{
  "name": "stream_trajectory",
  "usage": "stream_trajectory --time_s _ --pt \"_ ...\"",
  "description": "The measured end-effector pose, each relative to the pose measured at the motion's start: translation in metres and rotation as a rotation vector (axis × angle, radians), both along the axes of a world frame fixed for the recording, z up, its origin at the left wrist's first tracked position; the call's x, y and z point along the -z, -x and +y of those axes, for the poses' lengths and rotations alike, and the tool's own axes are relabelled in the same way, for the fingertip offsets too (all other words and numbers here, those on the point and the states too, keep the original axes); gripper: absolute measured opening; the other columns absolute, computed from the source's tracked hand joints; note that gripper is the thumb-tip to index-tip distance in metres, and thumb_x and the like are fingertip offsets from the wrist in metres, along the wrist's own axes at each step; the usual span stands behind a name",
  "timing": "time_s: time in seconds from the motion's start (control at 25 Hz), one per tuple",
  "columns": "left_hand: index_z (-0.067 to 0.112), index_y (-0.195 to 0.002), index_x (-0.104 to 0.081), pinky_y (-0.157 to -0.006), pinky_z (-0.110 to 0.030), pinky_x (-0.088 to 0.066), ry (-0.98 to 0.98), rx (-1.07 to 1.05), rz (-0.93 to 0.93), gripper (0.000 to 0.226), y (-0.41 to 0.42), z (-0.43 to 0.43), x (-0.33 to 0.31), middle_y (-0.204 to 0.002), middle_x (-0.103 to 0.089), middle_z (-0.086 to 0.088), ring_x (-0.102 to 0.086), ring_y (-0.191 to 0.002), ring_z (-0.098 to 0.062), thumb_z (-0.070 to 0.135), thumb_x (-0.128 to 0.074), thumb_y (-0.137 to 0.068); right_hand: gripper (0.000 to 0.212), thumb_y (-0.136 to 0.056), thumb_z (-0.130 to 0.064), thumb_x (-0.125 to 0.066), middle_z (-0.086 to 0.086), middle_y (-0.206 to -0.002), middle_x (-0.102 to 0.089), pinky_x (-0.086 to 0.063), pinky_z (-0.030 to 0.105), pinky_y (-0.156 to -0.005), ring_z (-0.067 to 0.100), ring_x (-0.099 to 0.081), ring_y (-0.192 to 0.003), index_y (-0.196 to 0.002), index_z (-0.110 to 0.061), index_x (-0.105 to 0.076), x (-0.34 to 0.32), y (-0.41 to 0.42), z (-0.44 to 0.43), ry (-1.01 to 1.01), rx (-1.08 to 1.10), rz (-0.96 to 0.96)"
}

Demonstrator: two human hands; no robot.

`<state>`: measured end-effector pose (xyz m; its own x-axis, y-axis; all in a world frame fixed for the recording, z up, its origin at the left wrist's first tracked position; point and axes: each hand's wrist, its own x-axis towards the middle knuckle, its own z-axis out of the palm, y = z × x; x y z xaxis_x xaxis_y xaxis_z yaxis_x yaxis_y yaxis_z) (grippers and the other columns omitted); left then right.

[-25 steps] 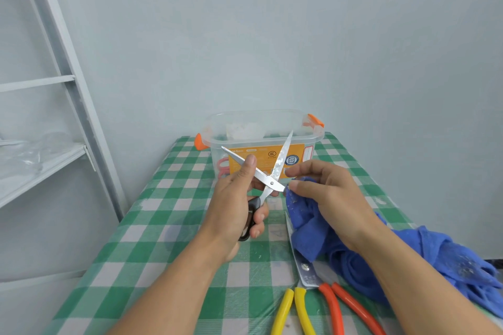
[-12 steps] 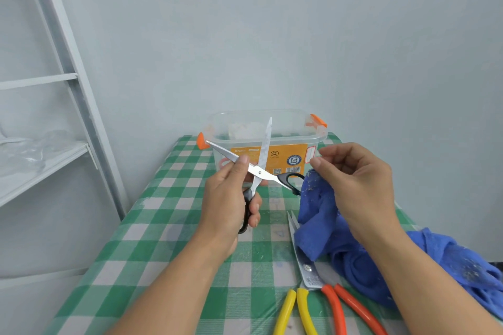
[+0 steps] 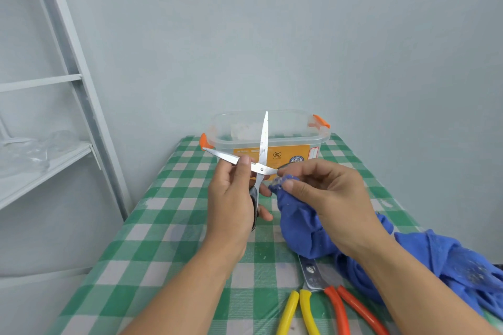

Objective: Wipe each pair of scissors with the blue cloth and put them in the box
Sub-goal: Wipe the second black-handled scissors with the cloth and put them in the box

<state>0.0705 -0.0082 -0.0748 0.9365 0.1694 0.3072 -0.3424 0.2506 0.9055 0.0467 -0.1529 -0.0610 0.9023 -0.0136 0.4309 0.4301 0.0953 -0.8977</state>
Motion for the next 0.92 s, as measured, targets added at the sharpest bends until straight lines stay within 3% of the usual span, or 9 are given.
stream_trajectory --time_s 0.16,0.32,0.44,0.52,0.64,0.84,0.92 --pt "0.014 -0.098 -0.06 -0.038 -0.027 -0.045 0.06 -0.061 0.007 0.017 0.001 -0.006 0.0 -0.088 -0.068 -0.014 -0.062 -0.062 -0.017 0.024 -0.049 -0.105 0.004 -0.082 -0.006 -0.07 0.011 -0.079 -0.072 -0.057 0.03 -0.069 0.02 -0.07 -0.07 -0.084 -0.004 -0.067 0.003 0.0 0.007 -0.112 -0.102 0.087" --pt "0.023 -0.085 -0.064 -0.05 -0.036 -0.048 0.104 -0.098 0.033 0.021 0.0 -0.01 0.002 -0.089 -0.068 -0.025 -0.061 -0.067 -0.029 0.028 -0.053 -0.103 0.006 -0.082 -0.001 -0.074 0.025 -0.079 -0.071 -0.057 0.046 -0.073 0.034 -0.065 -0.066 -0.083 0.0 -0.068 0.009 -0.006 0.019 -0.146 -0.072 0.234" --pt "0.021 -0.077 -0.06 -0.056 -0.04 -0.046 0.123 -0.124 0.026 0.027 0.003 -0.015 0.002 -0.077 -0.061 -0.022 -0.056 -0.066 -0.026 0.027 -0.055 -0.102 0.009 -0.081 -0.003 -0.077 0.023 -0.075 -0.069 -0.051 0.041 -0.068 0.03 -0.062 -0.063 -0.076 -0.005 -0.07 0.012 -0.008 0.025 -0.179 -0.019 0.255" --pt "0.014 -0.081 -0.058 -0.048 -0.033 -0.046 0.147 -0.121 0.017 0.025 0.007 -0.019 0.0 -0.071 -0.058 -0.011 -0.054 -0.06 -0.022 0.024 -0.054 -0.103 0.009 -0.082 -0.004 -0.077 0.019 -0.073 -0.067 -0.049 0.037 -0.062 0.027 -0.06 -0.062 -0.077 -0.005 -0.07 0.012 -0.008 0.027 -0.212 -0.01 0.273" --pt "0.01 -0.088 -0.058 -0.039 -0.026 -0.044 0.165 -0.094 0.006 0.02 0.011 -0.023 -0.001 -0.069 -0.062 -0.007 -0.054 -0.052 -0.02 0.022 -0.052 -0.103 0.009 -0.083 -0.004 -0.074 0.016 -0.07 -0.063 -0.048 0.031 -0.054 0.023 -0.057 -0.059 -0.079 -0.001 -0.066 0.011 -0.009 0.028 -0.268 -0.05 0.313" --pt "0.013 -0.09 -0.059 -0.041 -0.025 -0.046 0.109 -0.062 0.007 0.018 0.015 -0.027 -0.001 -0.071 -0.066 -0.001 -0.059 -0.057 -0.014 0.021 -0.051 -0.104 0.024 -0.083 -0.006 -0.074 0.016 -0.063 -0.055 -0.041 0.03 -0.052 0.023 -0.049 -0.049 -0.064 -0.006 -0.059 0.008 -0.01 0.026 -0.256 -0.078 0.349" --pt "0.011 -0.09 -0.06 -0.041 -0.024 -0.045 0.1 -0.044 0.018 0.019 0.016 -0.027 -0.002 -0.071 -0.065 -0.001 -0.059 -0.058 -0.013 0.021 -0.052 -0.103 0.023 -0.076 -0.012 -0.079 0.019 -0.066 -0.056 -0.043 0.03 -0.052 0.024 -0.049 -0.049 -0.071 0.001 -0.061 0.006 -0.009 0.024 -0.221 -0.095 0.364"
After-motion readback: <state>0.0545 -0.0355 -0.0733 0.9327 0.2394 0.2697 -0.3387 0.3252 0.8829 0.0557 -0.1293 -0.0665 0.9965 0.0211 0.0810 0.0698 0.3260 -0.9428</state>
